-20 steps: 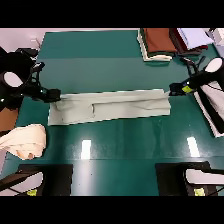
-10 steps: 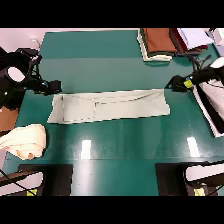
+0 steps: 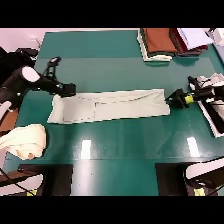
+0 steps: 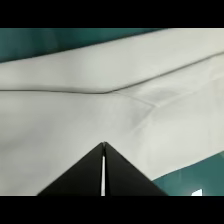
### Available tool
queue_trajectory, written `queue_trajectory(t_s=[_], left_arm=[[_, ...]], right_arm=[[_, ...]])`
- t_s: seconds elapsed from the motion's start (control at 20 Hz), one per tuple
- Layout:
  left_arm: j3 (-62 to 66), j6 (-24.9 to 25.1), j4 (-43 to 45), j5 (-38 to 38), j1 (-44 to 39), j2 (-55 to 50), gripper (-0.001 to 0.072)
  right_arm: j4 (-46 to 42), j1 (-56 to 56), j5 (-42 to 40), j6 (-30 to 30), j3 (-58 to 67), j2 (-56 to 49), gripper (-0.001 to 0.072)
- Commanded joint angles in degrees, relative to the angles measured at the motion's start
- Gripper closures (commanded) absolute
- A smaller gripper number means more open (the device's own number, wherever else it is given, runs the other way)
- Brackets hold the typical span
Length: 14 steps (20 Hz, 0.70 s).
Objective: Fold the shirts.
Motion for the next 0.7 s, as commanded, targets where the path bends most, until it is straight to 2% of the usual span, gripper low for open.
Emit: queue_trajectory(t_s=[0.0, 0.15, 0.25, 0.4, 0.65], left_arm=[[0.1, -2.3, -0.8, 3.4, -6.5, -2.4, 0.0682], [1.5, -2.7, -2.2, 6.4, -11.0, -6.7, 0.0682], [4.2, -2.7, -3.0, 6.9, -13.5, -10.4, 0.0682], [9.4, -2.7, -3.9, 8.9, -16.6, -16.5, 0.0682], [16.8, -2.7, -6.8, 10.3, -20.0, -25.3, 0.0682]], right_arm=[[2.0, 5.0, -4.3, -2.1, -1.2, -1.6, 0.0332], [1.9, 8.3, -4.3, -3.3, 2.3, -1.1, 0.0642], [2.1, 8.3, -1.9, -3.2, 6.2, 1.6, 0.0694], [2.1, 8.7, 2.1, -0.7, 12.9, 7.6, 0.0694], [2.1, 14.9, 2.3, 4.4, 22.6, 15.6, 0.0695]])
